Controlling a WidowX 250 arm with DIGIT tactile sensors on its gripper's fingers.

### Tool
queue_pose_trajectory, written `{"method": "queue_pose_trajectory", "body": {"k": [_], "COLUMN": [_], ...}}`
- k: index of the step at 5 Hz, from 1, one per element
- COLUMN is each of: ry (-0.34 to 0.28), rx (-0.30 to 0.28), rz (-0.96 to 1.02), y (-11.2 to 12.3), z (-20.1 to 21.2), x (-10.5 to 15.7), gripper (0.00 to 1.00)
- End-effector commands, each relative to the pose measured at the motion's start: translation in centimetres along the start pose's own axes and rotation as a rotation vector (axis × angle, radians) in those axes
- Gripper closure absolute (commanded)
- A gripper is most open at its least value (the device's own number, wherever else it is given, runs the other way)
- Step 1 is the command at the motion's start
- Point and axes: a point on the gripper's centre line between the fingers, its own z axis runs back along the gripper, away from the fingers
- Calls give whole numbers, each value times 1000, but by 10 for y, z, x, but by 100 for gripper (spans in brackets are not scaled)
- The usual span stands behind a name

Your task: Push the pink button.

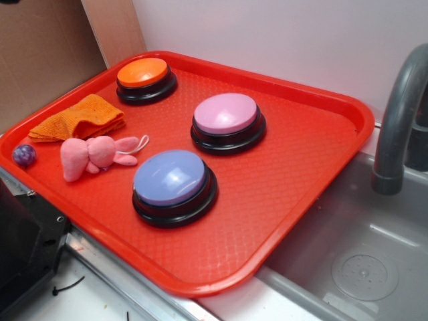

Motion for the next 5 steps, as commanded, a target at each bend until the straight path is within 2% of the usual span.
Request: {"method": "queue_pose_trajectory", "body": {"k": [1, 2, 3, 4, 5], "ry": [0, -18, -60, -50, -50], "rx": [0, 25, 31, 60, 60], "rz": [0, -63, -113, -199, -199], "y": [0, -14, -35, -54, -54], "z": [0, -46, -68, -101, -101], "x": [0, 45, 93, 112, 112], "gripper": [0, 0, 0, 0, 0]}}
